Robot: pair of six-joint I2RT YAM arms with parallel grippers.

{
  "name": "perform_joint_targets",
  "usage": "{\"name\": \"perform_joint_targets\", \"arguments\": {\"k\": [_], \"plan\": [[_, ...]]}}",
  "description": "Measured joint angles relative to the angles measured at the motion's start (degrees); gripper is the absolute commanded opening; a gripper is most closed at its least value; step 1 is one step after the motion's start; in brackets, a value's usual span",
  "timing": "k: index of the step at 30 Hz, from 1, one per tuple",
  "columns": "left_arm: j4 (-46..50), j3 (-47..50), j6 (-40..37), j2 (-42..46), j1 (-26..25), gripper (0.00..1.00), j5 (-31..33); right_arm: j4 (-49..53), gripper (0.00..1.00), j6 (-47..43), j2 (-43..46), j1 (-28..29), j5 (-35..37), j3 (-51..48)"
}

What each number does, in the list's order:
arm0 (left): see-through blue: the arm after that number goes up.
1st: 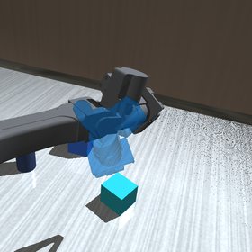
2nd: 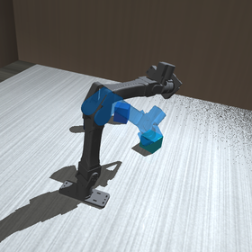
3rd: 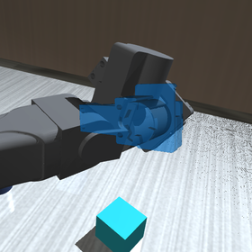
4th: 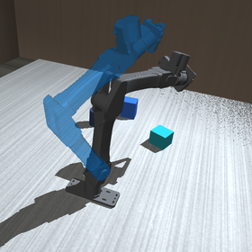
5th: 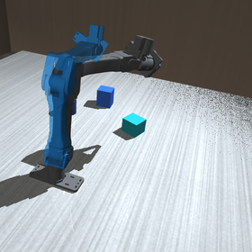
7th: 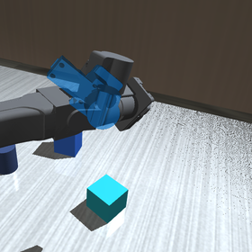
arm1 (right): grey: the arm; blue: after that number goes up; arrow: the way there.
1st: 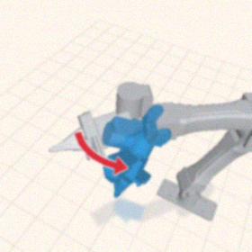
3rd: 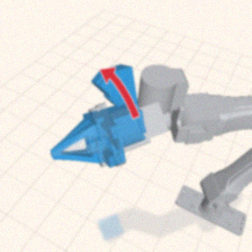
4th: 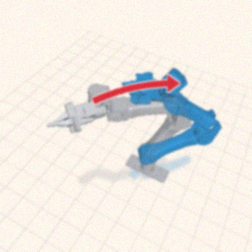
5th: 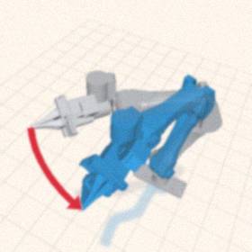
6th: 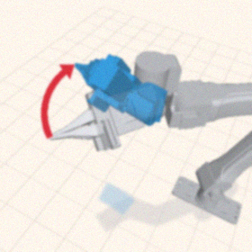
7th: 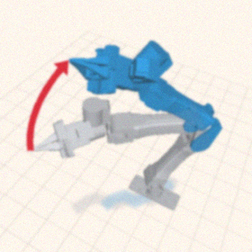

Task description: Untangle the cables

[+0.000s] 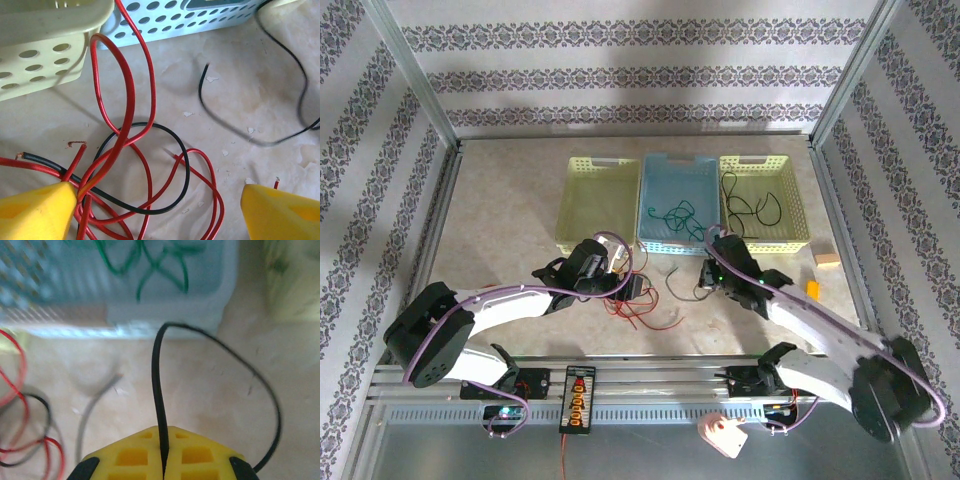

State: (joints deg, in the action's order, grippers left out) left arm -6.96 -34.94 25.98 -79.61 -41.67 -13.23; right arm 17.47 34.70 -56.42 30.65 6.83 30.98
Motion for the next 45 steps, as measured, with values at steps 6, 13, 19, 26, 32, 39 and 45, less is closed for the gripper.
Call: {"name": "perform_joint_targets", "arguments": {"k": [6,13,19,26,32,39,45], "plan": [[-0.02,-0.02,0.02,0.00,0.00,0.86,-0.02,3.23,0.00,-2.12,8.94,-1.88,5.77,6.54],[-0.02,-0.02,0.00,0.00,-0.02,0.86,-0.02,-0.70,0.00,-6.25,3.02,-18.69,3.37,18.86],[0.00,-0.02,0.00,0.00,-0.02,0.86,-0.02,-6.80,0.00,-8.98,-8.74,-27.91,0.44,25.00],[0.04,-0.02,0.00,0.00,-0.02,0.86,-0.02,-11.21,0.05,-9.64,-24.76,-33.18,-5.11,30.84],[0.04,-0.02,0.00,-0.07,-0.02,0.86,0.00,-11.21,0.52,-8.96,-30.67,-33.16,-9.51,31.52],[0.00,-0.02,0.07,-0.07,-0.04,0.86,0.68,-9.66,0.60,-7.23,-21.03,-32.68,-8.92,23.65],[-0.55,0.22,1.16,0.37,-0.28,0.87,3.19,-5.88,0.60,-7.63,-8.28,-26.82,-9.35,17.59]]}}
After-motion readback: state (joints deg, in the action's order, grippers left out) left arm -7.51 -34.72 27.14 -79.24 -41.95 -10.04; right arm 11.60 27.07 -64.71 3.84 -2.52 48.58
